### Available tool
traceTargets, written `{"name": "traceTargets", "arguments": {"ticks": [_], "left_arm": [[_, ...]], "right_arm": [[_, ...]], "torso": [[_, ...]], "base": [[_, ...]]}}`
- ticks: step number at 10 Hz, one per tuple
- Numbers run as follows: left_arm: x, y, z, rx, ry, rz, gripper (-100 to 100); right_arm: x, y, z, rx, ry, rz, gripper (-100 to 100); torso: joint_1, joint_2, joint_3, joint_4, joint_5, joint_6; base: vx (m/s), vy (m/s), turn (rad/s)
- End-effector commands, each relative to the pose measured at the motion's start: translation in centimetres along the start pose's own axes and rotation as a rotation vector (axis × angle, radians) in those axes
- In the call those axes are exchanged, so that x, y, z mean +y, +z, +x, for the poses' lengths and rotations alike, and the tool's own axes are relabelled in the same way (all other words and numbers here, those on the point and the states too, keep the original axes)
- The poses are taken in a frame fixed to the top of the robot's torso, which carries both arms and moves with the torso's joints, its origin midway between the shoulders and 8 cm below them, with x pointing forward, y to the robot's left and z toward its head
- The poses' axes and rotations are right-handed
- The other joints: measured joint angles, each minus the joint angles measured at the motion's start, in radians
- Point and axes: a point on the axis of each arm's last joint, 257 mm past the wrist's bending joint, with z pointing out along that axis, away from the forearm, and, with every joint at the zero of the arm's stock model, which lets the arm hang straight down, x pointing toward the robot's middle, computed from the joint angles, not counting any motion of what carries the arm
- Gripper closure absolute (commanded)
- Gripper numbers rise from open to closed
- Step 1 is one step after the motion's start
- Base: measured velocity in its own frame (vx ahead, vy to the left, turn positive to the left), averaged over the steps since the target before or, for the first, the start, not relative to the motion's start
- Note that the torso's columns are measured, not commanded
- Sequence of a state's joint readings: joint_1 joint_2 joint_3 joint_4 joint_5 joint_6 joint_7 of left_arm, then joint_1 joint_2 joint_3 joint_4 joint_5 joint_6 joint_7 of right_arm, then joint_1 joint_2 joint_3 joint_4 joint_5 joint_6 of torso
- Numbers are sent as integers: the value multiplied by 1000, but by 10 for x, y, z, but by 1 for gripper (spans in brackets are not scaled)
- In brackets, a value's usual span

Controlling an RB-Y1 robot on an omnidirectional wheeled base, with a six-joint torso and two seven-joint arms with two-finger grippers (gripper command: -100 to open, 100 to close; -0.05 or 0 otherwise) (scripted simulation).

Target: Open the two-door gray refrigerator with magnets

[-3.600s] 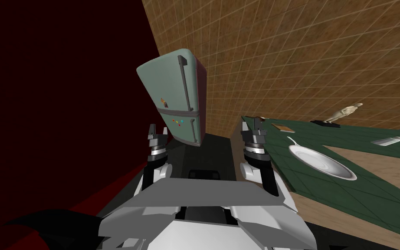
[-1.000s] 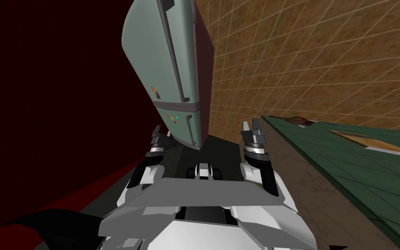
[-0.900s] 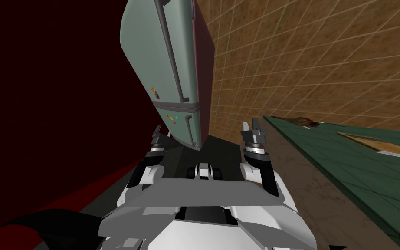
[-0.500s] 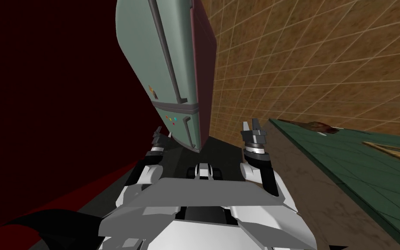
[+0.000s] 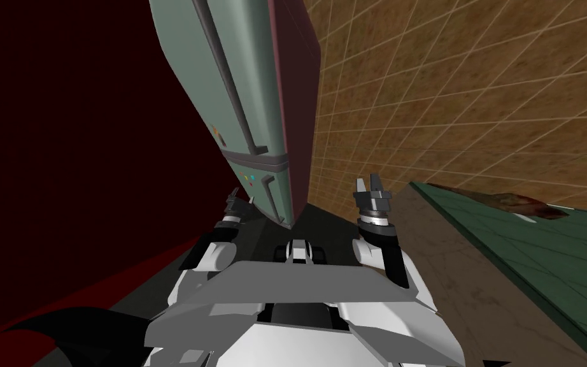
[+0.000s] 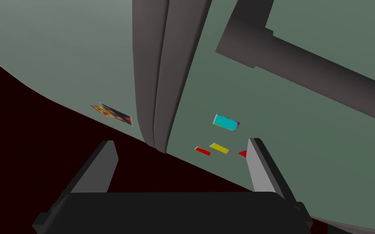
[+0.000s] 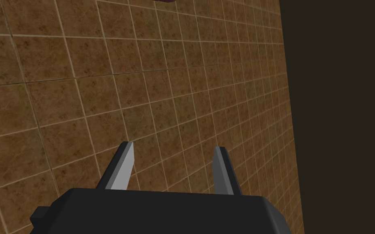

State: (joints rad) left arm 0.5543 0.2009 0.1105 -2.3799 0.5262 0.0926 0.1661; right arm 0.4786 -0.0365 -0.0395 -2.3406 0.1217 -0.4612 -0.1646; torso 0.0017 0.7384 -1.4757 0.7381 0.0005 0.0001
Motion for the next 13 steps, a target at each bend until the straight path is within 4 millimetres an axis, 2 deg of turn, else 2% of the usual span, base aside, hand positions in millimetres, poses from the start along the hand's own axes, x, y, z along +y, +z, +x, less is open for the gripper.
{"name": "traceTargets", "arguments": {"ticks": [1,8,13], "left_arm": [[12,-1,-3,-15,-68,-51,-100],[34,-6,-7,-59,-256,-134,-100],[41,-9,-9,-117,-411,-118,-100]], "right_arm": [[0,0,0,0,0,0,0],[0,0,0,0,0,0,0],[0,0,0,0,0,0,0]], "torso": [[0,1,1,0,0,0],[-1,-1,0,0,0,0],[0,0,0,0,0,0]], "base": [[145,-92,95],[122,-82,74],[66,-53,39]]}}
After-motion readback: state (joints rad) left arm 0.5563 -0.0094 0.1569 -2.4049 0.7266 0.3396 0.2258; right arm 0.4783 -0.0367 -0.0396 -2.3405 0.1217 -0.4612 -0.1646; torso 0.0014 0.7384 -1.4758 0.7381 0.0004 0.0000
